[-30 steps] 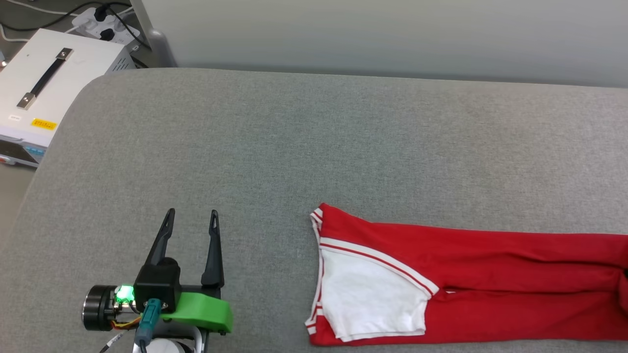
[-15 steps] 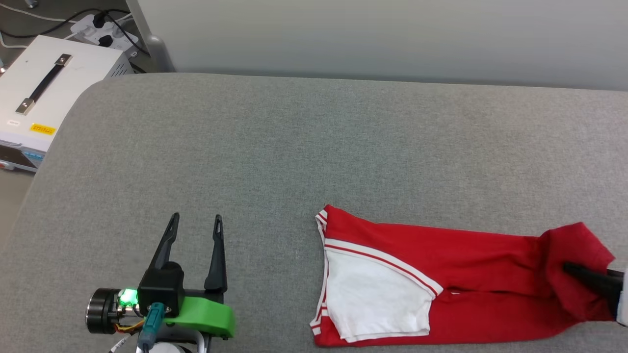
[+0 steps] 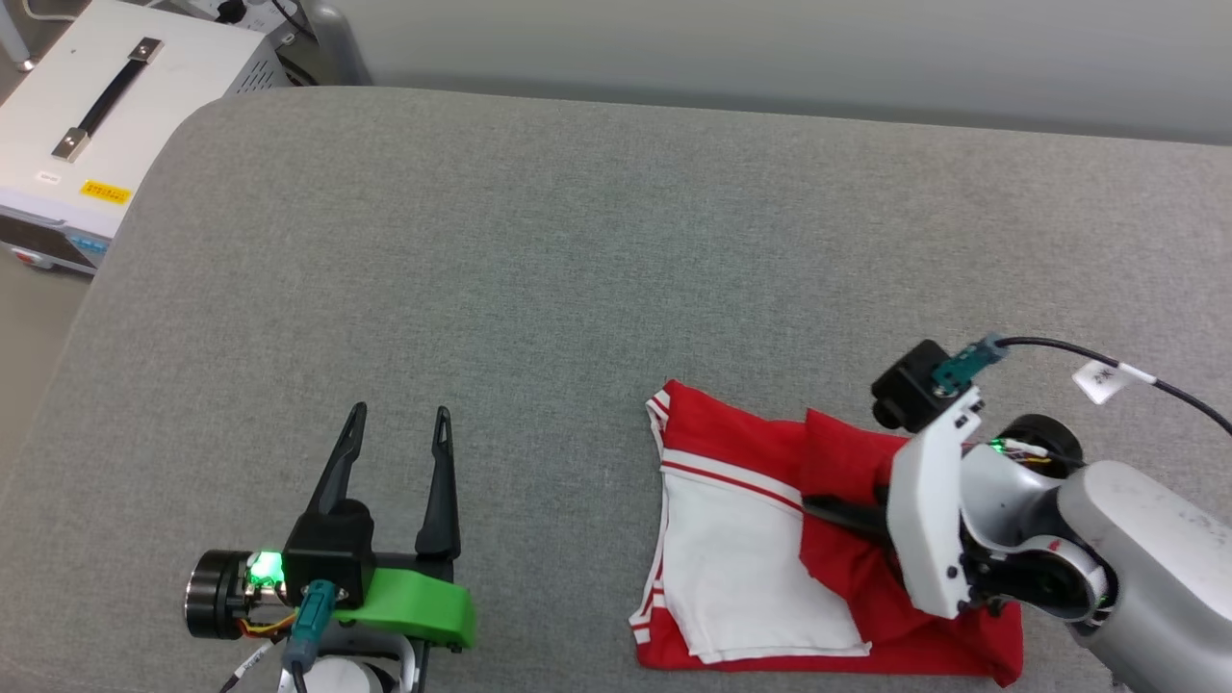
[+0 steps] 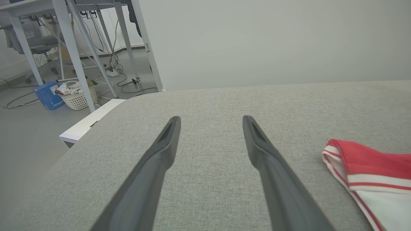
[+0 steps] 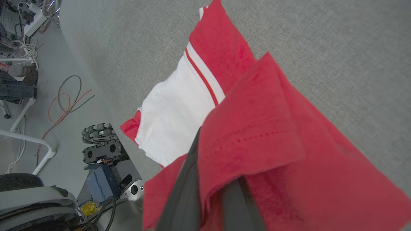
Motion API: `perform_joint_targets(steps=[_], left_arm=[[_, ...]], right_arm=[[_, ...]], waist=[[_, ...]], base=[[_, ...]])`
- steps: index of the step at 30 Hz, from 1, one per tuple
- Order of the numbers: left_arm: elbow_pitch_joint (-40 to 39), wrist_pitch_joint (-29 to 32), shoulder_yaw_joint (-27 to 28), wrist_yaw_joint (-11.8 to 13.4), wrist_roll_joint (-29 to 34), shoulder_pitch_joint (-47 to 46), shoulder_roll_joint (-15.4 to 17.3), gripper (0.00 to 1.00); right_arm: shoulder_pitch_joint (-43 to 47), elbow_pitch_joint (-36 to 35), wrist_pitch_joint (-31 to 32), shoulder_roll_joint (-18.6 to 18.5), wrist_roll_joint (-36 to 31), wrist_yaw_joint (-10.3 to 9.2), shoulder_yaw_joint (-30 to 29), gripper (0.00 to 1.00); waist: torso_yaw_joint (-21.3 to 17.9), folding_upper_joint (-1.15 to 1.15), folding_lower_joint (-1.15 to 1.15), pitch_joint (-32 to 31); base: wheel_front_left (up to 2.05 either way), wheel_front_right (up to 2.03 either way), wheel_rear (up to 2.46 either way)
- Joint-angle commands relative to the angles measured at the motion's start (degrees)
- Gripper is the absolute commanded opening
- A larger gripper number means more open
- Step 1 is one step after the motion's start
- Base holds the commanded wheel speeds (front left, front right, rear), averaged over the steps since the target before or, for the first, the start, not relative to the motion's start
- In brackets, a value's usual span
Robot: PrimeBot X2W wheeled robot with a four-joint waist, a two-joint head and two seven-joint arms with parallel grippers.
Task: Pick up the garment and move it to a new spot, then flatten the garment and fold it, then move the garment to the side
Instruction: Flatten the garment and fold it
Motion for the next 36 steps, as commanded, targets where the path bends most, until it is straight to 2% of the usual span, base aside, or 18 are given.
perform_joint_targets(steps=[1,4,10,14,18,19,20,22,23,28,32,36], left_arm=[[0.12,-0.33,0.18,-0.29,0.65,-1.30,-0.43,1.00],[0.03,-0.33,0.51,-0.43,0.86,-1.65,-0.77,1.00],[0.36,-0.33,0.69,-0.84,1.20,-2.67,-1.54,1.00],[0.59,-0.33,0.82,-0.92,1.30,-3.09,-2.10,1.00],[1.00,-0.33,1.06,-1.01,1.39,-2.70,-2.44,1.00],[1.14,-0.33,1.16,-1.05,1.41,-2.57,-2.48,1.00],[1.26,-0.33,1.30,-1.12,1.42,-2.39,-2.50,1.00],[1.46,-0.33,1.60,-1.27,1.47,-1.88,-2.47,1.00],[1.47,-0.33,1.98,-1.43,1.53,-1.34,-2.31,1.00],[0.74,-0.33,2.89,-1.58,1.63,0.18,-2.08,1.00],[-0.06,-0.33,3.17,-1.83,1.81,1.21,-1.96,1.00],[-0.48,-0.33,3.24,-2.17,1.88,1.67,-1.89,1.00]], right_arm=[[-1.91,1.01,0.21,1.33,-0.72,-0.05,1.64,0.00],[-5.17,4.11,-2.04,5.33,-1.91,-0.05,4.04,0.00],[-7.80,13.76,-5.26,9.61,-4.29,-0.05,9.15,0.00],[-7.69,20.00,-10.14,11.76,-5.58,-0.05,11.10,0.00],[-8.02,21.33,-15.89,12.11,-5.62,-0.05,11.78,0.00],[-8.15,21.07,-17.43,11.85,-5.81,-0.05,11.71,0.74],[-8.24,20.08,-19.11,11.24,-5.95,-0.05,11.82,1.00],[-8.33,17.74,-22.74,9.42,-6.64,-0.05,11.04,1.00],[-7.98,14.78,-26.65,7.08,-7.57,-0.05,9.26,1.00],[-5.40,11.18,-37.04,2.06,-14.34,-0.05,-0.26,1.00],[-0.33,11.41,-44.38,2.51,-21.29,-0.05,-11.74,1.00],[5.38,11.39,-49.15,5.22,-30.43,-0.05,-23.02,1.00]], waist=[[0.79,0.00,0.00,0.85],[0.99,0.00,0.00,1.45],[1.41,0.00,0.00,2.75],[1.38,0.00,0.00,3.18],[0.85,0.00,0.00,2.43],[0.72,0.00,0.00,2.03],[0.57,0.00,0.00,1.47],[0.21,0.00,0.00,0.32],[-0.25,0.00,0.00,-0.80],[-1.96,0.00,0.00,-2.87],[-3.48,0.00,0.00,-4.13],[-4.58,0.00,0.00,-5.12]], base=[[0.00,0.00,0.00],[0.00,0.00,0.00],[0.00,0.00,0.00],[0.00,0.00,0.00],[0.00,0.00,0.00],[0.00,0.00,0.00],[0.00,0.00,0.00],[0.00,0.00,0.00],[0.00,0.00,0.00],[0.00,0.00,0.00],[0.00,0.00,0.00],[0.00,0.00,0.00]])
